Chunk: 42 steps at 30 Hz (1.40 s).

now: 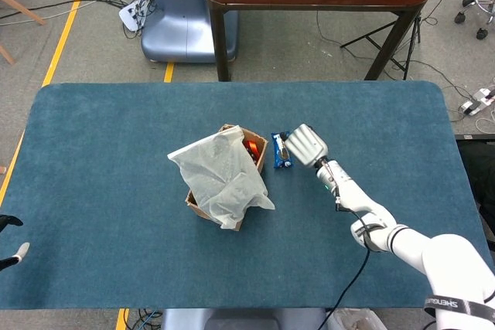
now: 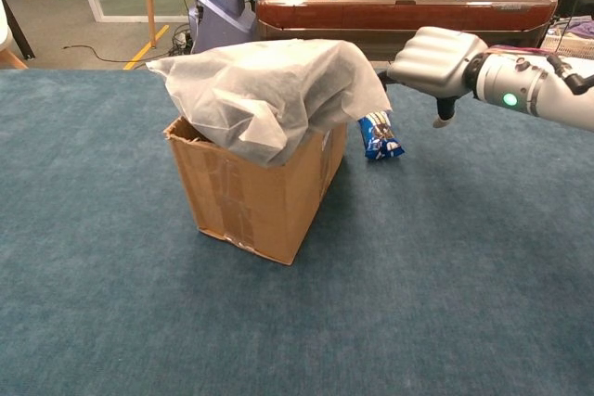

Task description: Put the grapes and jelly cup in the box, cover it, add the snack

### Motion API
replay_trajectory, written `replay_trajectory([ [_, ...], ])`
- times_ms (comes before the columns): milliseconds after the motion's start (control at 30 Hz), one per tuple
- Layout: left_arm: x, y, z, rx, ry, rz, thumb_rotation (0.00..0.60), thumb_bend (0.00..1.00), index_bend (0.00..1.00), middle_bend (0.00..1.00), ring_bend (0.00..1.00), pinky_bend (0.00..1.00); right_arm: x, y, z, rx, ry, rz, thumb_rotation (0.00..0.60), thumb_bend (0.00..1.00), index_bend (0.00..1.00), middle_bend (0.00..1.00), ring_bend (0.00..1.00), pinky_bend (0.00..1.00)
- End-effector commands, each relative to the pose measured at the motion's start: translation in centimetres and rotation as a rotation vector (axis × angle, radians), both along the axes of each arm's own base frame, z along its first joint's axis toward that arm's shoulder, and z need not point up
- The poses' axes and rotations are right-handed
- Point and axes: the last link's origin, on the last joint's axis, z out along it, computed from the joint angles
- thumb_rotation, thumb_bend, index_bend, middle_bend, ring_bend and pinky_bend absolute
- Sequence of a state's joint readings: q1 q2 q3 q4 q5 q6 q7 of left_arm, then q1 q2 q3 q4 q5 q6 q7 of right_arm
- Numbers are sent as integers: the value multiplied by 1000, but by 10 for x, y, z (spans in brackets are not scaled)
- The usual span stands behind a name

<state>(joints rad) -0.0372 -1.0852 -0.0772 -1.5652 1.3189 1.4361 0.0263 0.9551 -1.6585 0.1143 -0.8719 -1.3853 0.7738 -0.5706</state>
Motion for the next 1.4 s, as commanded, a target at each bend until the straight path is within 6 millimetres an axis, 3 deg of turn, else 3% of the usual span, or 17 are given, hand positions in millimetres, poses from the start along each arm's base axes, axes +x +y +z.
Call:
replay_trajectory([
  [33, 0, 0, 1, 3, -2, 0, 600, 225, 421, 380, 306, 461, 5, -1, -10, 15, 30, 31, 600, 0, 248, 992, 998, 918],
  [400, 0, -2, 4, 13, -5, 2, 600, 225, 421, 380, 306, 461, 5, 0, -26, 70, -6, 56, 600, 0, 247, 991, 997, 918],
  [1167, 0, -3, 4, 12, 10, 17, 600, 224, 430, 380, 306, 461, -11, -8, -32, 99, -104, -135, 600, 0, 249, 971, 980, 917],
  [1400, 0, -3, 3, 9, 13, 16, 600, 225, 430, 380, 306, 461, -11, -3, -21, 89, -126, -119, 600, 0, 410, 976, 980, 917],
])
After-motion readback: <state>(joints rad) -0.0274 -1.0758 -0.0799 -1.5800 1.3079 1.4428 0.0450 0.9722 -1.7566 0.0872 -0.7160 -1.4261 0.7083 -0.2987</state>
